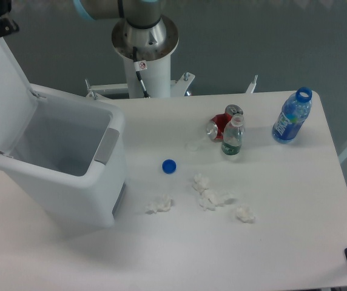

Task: Close the trash can
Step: 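Move the gripper over to the edge of the raised white lid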

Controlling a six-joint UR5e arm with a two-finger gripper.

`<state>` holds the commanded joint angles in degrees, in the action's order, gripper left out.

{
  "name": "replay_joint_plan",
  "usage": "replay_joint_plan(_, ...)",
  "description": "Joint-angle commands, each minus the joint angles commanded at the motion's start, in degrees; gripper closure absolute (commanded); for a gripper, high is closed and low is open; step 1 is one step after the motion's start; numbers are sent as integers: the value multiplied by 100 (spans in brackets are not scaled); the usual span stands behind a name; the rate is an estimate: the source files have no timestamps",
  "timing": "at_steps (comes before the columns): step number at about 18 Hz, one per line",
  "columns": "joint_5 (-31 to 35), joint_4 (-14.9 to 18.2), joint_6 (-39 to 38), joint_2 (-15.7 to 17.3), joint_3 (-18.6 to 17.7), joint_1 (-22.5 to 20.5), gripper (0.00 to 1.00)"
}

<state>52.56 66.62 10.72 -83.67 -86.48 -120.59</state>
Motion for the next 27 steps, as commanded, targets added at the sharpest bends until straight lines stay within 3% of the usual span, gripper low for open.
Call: replay_joint_plan(27,237,35,88,18,-132,-18,87)
